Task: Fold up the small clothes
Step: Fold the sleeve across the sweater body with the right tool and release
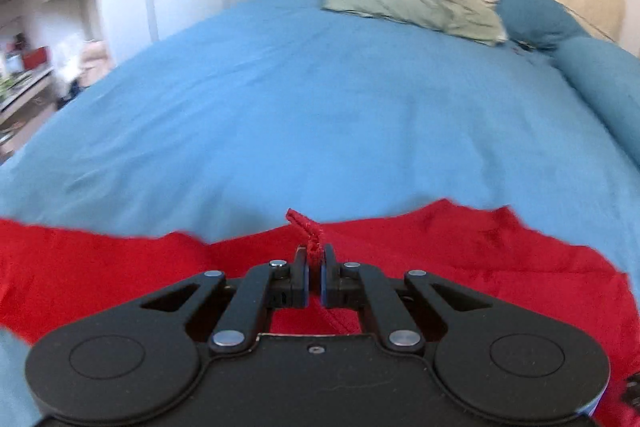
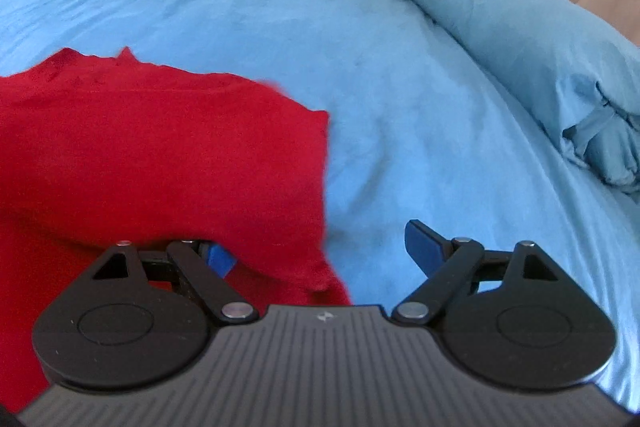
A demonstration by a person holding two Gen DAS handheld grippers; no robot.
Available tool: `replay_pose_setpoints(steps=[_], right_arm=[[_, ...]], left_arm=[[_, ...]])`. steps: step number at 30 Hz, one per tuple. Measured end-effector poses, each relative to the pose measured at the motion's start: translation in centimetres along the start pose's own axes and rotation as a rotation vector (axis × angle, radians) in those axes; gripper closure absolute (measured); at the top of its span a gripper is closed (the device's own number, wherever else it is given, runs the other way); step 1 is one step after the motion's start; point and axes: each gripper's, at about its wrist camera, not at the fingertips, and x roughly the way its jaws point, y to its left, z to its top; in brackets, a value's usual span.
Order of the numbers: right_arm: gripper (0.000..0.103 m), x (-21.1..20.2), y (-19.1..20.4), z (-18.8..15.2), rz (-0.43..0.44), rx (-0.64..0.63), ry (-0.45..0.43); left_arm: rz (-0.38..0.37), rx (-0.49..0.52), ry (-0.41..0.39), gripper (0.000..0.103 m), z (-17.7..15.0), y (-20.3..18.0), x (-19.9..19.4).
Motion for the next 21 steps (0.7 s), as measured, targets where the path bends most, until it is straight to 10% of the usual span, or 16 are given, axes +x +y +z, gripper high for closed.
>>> replay_pose_setpoints(steps=[17, 21], right_arm=[[0.000, -1.2, -3.7, -0.3, 0.026, -0.080, 0.057], [0.000, -4.6, -4.1, 1.0, 0.091, -0.070, 0.065]], left_arm=[[0.120, 0.039, 0.132, 0.087, -5.6, 2.6, -0.2], [0.178, 0.064, 0.147, 0.046, -4.6, 3.6, -3.0]])
